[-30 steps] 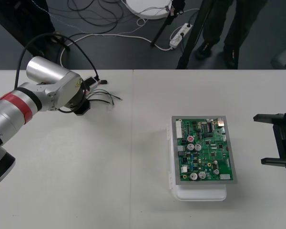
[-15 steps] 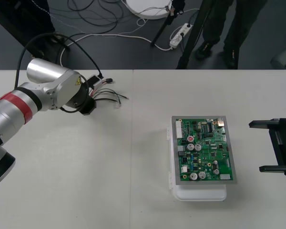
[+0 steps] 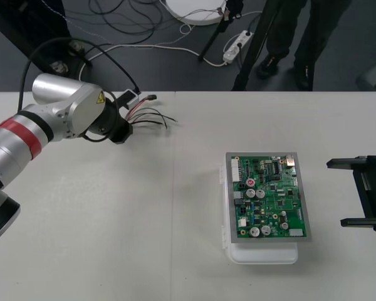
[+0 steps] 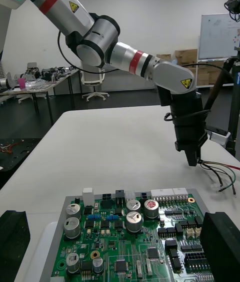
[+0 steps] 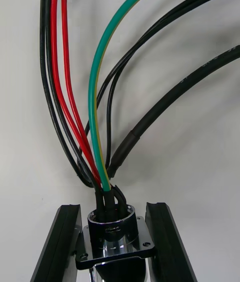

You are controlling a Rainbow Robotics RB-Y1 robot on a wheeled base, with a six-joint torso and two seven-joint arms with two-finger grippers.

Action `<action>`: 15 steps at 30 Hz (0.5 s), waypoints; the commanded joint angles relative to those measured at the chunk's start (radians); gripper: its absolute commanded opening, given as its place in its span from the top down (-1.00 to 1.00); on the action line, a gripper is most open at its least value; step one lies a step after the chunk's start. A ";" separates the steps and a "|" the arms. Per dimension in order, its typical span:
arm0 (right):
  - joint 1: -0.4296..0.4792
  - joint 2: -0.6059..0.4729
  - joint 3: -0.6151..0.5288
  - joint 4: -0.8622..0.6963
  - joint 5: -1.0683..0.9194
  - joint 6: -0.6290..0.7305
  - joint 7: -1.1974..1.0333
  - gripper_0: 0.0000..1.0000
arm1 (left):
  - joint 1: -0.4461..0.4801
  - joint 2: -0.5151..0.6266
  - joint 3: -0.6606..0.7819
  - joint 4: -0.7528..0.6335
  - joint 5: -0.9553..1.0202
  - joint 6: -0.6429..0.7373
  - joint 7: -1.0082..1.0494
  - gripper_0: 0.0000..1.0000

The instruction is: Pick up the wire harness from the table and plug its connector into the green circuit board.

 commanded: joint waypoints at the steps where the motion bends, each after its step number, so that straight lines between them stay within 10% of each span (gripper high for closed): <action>1: -0.025 -0.017 -0.006 -0.008 0.003 -0.013 -0.005 -1.00 | 0.015 -0.009 0.103 -0.124 0.016 0.024 -0.054 1.00; 15: -0.025 -0.016 -0.006 -0.005 -0.005 -0.013 -0.008 -1.00 | 0.167 0.006 0.257 -0.346 -0.020 -0.003 -0.080 1.00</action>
